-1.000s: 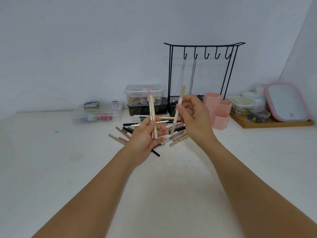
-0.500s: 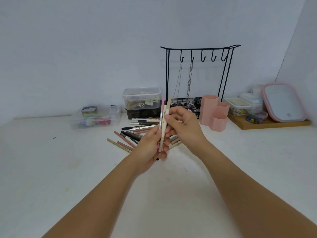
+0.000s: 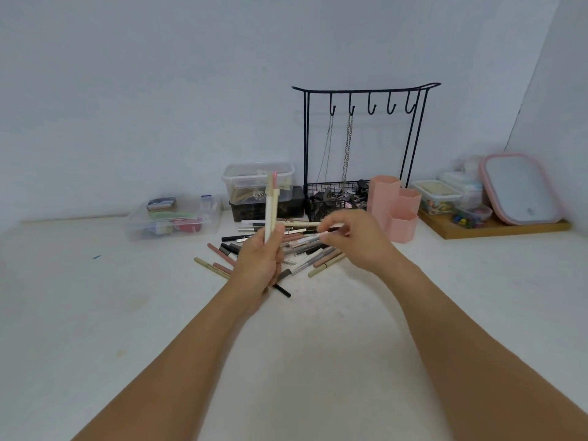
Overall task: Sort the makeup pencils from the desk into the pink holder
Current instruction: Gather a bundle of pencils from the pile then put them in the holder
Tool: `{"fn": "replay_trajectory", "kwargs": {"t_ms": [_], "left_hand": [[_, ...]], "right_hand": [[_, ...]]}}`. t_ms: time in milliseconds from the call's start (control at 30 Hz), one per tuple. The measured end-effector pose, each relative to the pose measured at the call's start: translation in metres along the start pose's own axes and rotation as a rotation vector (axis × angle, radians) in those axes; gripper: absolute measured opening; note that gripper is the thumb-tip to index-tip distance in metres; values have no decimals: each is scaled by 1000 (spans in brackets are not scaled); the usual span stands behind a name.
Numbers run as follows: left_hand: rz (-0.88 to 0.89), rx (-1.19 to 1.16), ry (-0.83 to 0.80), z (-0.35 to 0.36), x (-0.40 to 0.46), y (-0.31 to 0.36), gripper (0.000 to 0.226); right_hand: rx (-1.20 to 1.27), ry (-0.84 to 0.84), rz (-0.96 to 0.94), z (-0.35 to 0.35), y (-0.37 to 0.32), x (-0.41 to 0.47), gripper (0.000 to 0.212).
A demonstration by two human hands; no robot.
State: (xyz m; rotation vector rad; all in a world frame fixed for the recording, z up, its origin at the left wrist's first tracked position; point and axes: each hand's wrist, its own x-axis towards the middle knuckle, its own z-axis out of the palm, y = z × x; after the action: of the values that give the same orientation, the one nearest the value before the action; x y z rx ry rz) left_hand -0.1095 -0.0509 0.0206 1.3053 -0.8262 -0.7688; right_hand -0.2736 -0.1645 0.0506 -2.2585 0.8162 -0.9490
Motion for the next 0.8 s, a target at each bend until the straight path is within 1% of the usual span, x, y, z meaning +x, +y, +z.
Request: {"fn": "replay_trajectory", "kwargs": {"t_ms": [33, 100, 200, 400, 500, 600, 700, 800], "left_hand": [[1, 25, 43, -3, 1, 0, 32], [-6, 45, 95, -6, 2, -1, 31], [-35, 11, 106, -6, 2, -2, 30], [-71, -9, 82, -4, 2, -1, 28], [-73, -11, 85, -3, 3, -1, 27], [-63, -32, 80, -4, 5, -2, 29], [-55, -38, 73, -4, 5, -3, 30], [-55, -44, 74, -5, 6, -4, 30]], "right_hand": [[-118, -95, 0, -3, 7, 0, 17], [-234, -215, 9, 0, 16, -2, 20], [-282, -281, 25, 9, 19, -5, 19], [-356, -336, 0, 13, 21, -3, 15], [-357, -326, -20, 14, 19, -2, 10], [-326, -302, -8, 15, 22, -3, 16], [-290, -313, -2, 15, 24, -4, 20], [-289, -313, -15, 16, 23, -4, 18]]}}
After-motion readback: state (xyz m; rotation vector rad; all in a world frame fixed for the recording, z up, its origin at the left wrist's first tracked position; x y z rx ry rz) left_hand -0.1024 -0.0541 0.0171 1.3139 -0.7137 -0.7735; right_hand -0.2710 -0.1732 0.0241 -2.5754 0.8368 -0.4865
